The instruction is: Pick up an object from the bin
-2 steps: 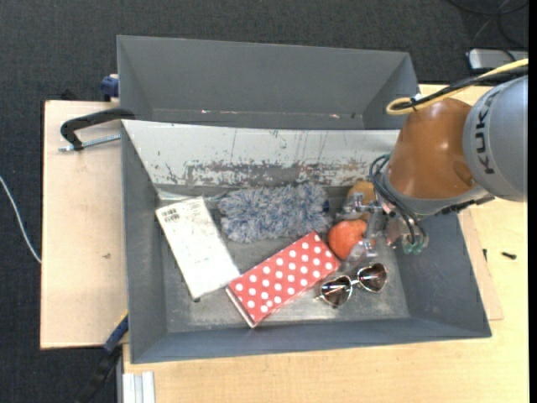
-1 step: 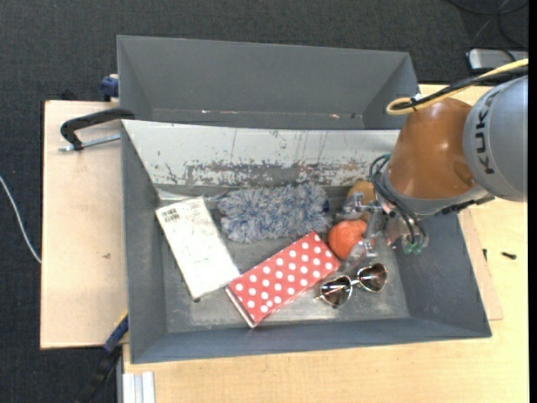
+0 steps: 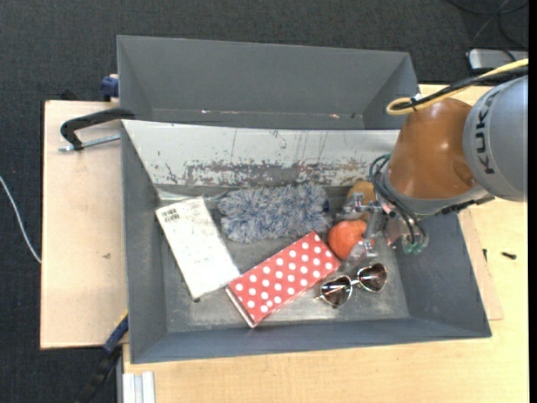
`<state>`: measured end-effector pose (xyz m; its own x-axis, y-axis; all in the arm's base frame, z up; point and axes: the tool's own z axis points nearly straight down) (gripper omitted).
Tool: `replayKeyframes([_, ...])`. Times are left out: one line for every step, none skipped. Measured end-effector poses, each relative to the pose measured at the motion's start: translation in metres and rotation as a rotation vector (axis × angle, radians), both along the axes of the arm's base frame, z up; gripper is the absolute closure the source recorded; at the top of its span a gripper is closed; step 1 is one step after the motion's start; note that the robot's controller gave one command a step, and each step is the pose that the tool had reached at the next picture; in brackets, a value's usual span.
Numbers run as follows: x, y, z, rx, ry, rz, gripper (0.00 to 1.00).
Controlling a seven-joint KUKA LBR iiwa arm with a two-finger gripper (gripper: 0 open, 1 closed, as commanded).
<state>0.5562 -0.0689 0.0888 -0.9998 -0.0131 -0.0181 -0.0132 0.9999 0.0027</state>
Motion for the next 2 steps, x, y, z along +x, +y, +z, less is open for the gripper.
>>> replayKeyframes([0.0, 0.0, 0.0, 0.0, 0.0, 0.0, 1.0])
replayKeyframes([0.0, 0.0, 0.0, 0.0, 0.0, 0.0, 1.0])
